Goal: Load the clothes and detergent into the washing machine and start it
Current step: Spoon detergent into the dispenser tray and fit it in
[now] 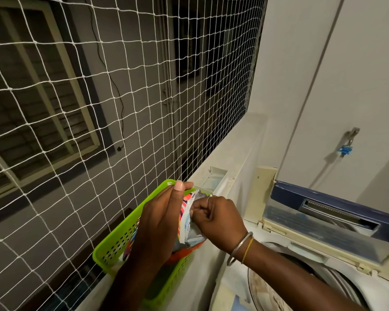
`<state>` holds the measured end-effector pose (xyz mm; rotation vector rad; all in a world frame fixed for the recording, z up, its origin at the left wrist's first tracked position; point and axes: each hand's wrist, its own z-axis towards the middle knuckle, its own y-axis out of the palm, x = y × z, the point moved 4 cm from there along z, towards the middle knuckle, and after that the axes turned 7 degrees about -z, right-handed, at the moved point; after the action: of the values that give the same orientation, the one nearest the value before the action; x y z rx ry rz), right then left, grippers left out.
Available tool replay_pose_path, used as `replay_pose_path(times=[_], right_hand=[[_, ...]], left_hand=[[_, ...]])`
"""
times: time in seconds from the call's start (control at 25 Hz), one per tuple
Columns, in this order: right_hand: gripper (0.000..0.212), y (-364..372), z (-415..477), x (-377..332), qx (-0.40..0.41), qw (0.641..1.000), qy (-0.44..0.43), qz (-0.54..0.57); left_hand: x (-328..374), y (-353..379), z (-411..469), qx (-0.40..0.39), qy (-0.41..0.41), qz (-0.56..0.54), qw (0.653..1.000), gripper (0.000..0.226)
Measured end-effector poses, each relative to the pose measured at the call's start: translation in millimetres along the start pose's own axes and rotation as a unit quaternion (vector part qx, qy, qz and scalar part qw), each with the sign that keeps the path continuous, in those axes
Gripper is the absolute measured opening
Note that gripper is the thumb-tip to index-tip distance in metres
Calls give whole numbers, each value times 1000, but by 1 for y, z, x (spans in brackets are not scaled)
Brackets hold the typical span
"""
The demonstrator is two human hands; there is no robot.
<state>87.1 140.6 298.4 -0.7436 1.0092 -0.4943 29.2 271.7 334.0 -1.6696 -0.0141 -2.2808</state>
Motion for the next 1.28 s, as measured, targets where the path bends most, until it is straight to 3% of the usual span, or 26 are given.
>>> replay_pose_path(times=[0.24, 0.64, 1.28], right_hand=[[16, -16, 11, 8, -37, 988, 79, 127], [18, -71, 8, 16, -10, 971, 138, 196], [13, -126, 22, 29, 18, 959, 141, 244]], left_hand=[[2, -3, -3, -4, -5, -11, 1000, 38], [-3, -4, 2, 3, -20, -31, 999, 47], [-3, 1, 18, 8, -37, -4, 999, 61]])
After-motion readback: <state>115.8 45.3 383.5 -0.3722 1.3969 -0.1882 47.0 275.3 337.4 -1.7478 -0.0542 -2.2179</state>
